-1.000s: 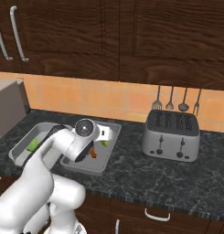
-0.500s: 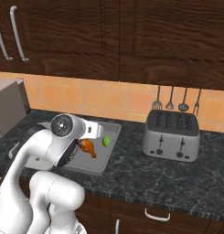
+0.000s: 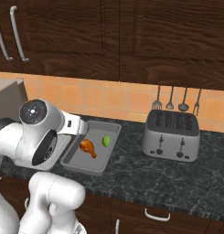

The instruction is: Place one lemon wedge and one chicken drumstick in each tupperware on the nearby counter, to pack two identical lunches.

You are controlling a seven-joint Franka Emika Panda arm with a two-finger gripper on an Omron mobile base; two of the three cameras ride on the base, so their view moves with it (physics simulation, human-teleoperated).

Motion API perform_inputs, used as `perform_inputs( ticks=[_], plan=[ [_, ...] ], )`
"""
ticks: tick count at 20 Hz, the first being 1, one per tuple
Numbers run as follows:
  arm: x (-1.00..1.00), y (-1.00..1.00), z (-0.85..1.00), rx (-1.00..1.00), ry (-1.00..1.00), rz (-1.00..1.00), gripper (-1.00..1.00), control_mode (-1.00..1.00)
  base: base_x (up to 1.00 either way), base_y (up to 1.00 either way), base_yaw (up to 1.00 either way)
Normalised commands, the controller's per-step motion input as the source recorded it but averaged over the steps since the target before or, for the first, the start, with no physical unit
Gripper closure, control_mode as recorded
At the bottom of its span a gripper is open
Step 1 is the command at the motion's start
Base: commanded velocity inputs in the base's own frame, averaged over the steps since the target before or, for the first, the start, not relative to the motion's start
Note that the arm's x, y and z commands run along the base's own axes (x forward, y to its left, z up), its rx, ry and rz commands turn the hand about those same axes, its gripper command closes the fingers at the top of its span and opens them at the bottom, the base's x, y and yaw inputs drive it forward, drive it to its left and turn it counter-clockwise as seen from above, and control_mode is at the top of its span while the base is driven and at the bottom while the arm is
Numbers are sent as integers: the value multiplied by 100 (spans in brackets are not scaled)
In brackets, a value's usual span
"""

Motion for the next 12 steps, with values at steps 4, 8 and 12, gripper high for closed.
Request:
perform_inputs(
  ticks=[4,8,12],
  plan=[
    [-35,80,-31,2,-4,0,-100,-100,0,0,0],
    [-9,59,-28,1,-3,0,-100,-100,0,0,0],
    [-64,58,4,0,0,-1,-100,-100,0,0,0]
  ],
)
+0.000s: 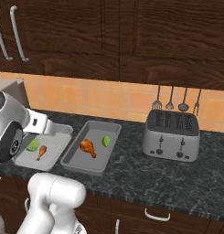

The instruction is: Place one lemon wedge and one chicken drumstick in each tupperware on the nearby counter, to pack two identical lunches.

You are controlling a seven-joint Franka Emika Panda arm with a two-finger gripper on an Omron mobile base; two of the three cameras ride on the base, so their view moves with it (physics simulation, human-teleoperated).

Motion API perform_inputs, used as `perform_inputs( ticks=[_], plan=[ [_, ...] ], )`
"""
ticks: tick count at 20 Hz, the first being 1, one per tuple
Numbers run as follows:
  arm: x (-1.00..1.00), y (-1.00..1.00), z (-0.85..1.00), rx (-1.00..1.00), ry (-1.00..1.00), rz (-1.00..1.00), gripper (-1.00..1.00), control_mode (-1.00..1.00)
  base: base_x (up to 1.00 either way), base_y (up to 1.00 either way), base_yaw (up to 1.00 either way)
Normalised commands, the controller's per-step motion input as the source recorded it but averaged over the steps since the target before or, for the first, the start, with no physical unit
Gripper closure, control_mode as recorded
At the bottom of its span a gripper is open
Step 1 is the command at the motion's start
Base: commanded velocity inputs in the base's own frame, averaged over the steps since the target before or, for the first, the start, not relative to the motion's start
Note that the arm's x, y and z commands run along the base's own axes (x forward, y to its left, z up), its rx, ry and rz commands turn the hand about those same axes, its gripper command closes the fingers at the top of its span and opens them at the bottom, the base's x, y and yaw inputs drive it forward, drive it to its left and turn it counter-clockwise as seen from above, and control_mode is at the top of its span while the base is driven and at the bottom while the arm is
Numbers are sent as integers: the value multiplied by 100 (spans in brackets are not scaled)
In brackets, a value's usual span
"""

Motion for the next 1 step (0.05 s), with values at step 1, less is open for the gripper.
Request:
perform_inputs(
  ticks=[1],
  plan=[
    [-88,40,8,0,0,-2,-100,-100,0,0,0]
  ],
)
